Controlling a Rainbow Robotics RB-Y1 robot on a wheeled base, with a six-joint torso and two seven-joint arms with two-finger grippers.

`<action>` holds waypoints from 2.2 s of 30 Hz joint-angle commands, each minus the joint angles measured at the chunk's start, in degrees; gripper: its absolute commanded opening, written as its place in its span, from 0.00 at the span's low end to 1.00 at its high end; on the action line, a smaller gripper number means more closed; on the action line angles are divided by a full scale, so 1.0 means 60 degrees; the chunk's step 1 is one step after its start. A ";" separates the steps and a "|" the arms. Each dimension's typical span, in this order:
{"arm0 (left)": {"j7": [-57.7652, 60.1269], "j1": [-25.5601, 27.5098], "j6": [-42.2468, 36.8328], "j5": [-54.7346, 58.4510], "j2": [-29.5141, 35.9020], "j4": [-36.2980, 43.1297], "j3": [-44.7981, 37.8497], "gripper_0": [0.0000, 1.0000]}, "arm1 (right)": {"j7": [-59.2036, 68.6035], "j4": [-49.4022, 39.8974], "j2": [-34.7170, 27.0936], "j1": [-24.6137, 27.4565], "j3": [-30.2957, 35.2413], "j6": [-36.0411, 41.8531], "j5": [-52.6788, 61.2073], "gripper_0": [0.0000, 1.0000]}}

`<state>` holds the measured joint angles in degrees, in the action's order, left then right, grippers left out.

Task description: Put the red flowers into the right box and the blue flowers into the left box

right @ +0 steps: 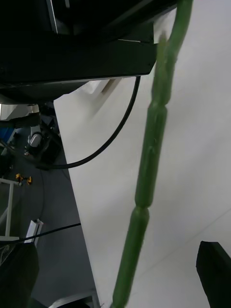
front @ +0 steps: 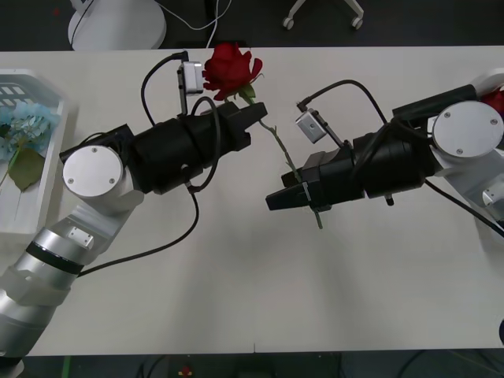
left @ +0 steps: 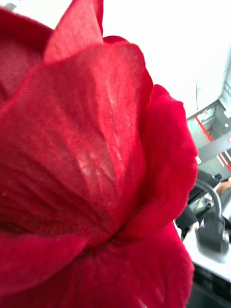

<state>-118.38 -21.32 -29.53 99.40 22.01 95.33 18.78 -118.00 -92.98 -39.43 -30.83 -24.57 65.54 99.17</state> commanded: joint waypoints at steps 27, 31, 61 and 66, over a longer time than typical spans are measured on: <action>-0.0456 -0.0387 0.0146 -0.0102 -0.0343 0.0401 0.0196 0.74 | 0.1268 -0.1247 -0.0430 0.0041 -0.0608 0.0048 -0.0254 0.00; -0.0500 -0.0373 0.0146 -0.0029 -0.0226 0.0401 0.0035 1.00 | 0.1312 -0.1247 -0.0489 0.0026 -0.0608 0.0048 -0.0254 0.00; -0.1115 0.1209 -0.6915 -0.0073 0.2162 0.0547 -0.5341 1.00 | 0.4769 0.1243 -0.3946 -0.0369 0.2512 0.1103 -0.4092 0.00; -0.2390 0.1195 -0.6827 0.0001 0.2953 0.0547 -0.4755 1.00 | 0.4506 0.2752 -0.4546 -0.0369 0.3098 0.1220 -0.5147 0.00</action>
<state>-122.18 -14.78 -70.93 99.10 34.65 96.49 -12.06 -88.90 -79.50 -62.77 -30.96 -8.01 72.41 71.29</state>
